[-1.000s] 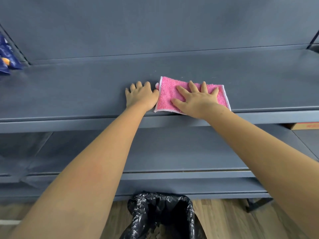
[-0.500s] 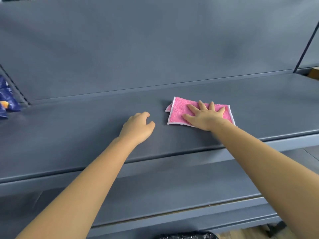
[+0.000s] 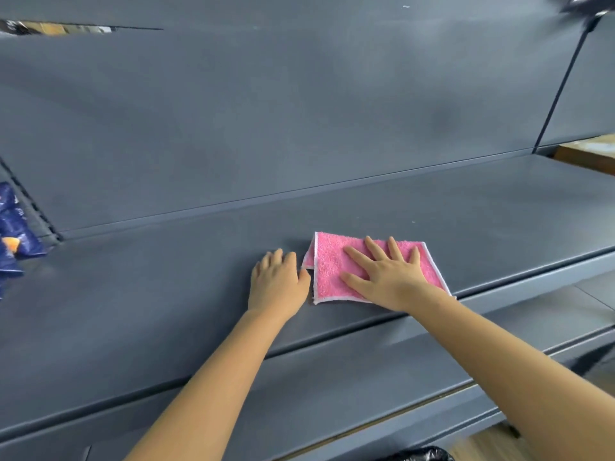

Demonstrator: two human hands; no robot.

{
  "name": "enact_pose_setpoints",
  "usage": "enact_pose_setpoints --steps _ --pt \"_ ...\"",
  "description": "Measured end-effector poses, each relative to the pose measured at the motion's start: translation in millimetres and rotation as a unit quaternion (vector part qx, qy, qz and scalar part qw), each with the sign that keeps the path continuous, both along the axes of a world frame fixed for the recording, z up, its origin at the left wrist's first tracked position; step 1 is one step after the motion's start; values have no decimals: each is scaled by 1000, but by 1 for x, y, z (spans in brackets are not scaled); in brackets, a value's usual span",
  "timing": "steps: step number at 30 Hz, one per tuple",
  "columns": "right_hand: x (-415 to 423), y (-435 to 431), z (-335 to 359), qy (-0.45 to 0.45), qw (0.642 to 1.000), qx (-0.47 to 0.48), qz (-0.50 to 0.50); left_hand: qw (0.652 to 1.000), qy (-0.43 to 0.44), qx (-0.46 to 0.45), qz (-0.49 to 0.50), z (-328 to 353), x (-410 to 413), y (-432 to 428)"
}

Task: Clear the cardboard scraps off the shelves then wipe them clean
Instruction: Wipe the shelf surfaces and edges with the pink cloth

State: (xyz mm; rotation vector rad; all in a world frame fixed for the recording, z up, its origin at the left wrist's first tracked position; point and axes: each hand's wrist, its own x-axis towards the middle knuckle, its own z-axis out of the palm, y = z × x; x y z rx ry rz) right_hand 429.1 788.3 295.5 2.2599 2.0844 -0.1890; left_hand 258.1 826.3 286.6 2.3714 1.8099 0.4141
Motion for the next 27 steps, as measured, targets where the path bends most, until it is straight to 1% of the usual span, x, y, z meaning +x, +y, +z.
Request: enact_pose_setpoints --steps 5,8,11,15,18,20,21,24,27 --pt "13 -19 1 2 1000 -7 -5 994 -109 -25 21 14 -13 -14" --pt "25 -21 3 -1 1000 -10 -18 995 -77 -24 54 15 -36 -22" --pt "38 -14 5 -29 999 -16 -22 995 -39 -22 89 11 -58 -28" --pt "52 13 7 -9 996 -11 -88 997 6 -7 71 4 -62 -27" --pt "63 47 8 -7 990 -1 -139 997 4 -3 73 -1 -61 -27" --pt "64 76 9 -4 985 -8 -173 996 7 52 75 -4 -62 -27" --pt "64 86 10 -5 982 -14 -190 996 -4 51 70 -3 -61 -29" --pt "43 132 13 -1 978 -17 -208 996 17 32 76 -6 -63 -23" --pt "6 169 11 8 983 -9 -182 997 22 26 65 -11 -65 -20"
